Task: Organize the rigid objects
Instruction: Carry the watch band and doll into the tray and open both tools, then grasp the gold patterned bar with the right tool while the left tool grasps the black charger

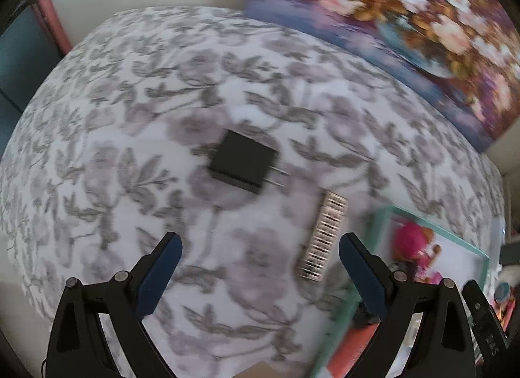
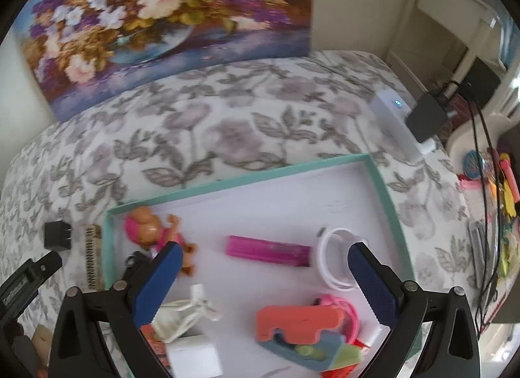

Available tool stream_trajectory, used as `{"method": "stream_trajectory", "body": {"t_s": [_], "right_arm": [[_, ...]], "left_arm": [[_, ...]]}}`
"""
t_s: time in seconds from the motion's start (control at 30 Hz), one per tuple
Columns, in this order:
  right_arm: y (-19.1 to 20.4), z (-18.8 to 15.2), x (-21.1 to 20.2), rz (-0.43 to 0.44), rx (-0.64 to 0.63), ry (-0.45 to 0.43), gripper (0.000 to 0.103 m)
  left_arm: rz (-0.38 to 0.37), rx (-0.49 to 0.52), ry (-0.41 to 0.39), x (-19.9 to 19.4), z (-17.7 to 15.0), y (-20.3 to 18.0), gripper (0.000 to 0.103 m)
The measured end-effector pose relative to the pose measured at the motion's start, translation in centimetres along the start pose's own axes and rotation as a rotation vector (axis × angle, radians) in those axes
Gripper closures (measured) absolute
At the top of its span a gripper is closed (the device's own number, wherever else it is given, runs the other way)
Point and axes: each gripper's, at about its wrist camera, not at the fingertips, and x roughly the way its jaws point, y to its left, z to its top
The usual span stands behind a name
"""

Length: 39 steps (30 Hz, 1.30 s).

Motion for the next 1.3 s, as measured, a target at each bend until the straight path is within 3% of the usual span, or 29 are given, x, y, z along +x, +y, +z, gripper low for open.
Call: {"method": "stream_trajectory", "body": {"t_s": [0.57, 0.8, 0.97, 1.07, 1.3], "right_arm": [[8.6, -1.3, -0.9, 0.076, -0.13, -0.028, 0.0], [13.3, -2.2, -1.6, 0.161, -0.211, -0.066, 0.002], [16.6, -3.1, -0.8, 0.268, -0.276, -0.046, 0.03], [18.2, -3.7, 0.3, 0.285, -0.299, -0.019, 0.047], [19.9, -4.1, 3.5, 0.248, -0.301, 0.026, 0.063]], "left_arm": [[0.045, -0.07, -0.052, -1.7, 2.6, 6.8, 0.006], [0.036, -0.11, -0.035, -0.9, 3.8, 9.6, 0.006], [0.015, -0.136, -0.02, 0.1, 4.4, 10.8, 0.006], [-0.013, -0.158, -0.011, 0.8, 4.7, 11.2, 0.006], [-0.082, -0.122, -0.021, 2.0, 5.6, 9.9, 0.006]]}}
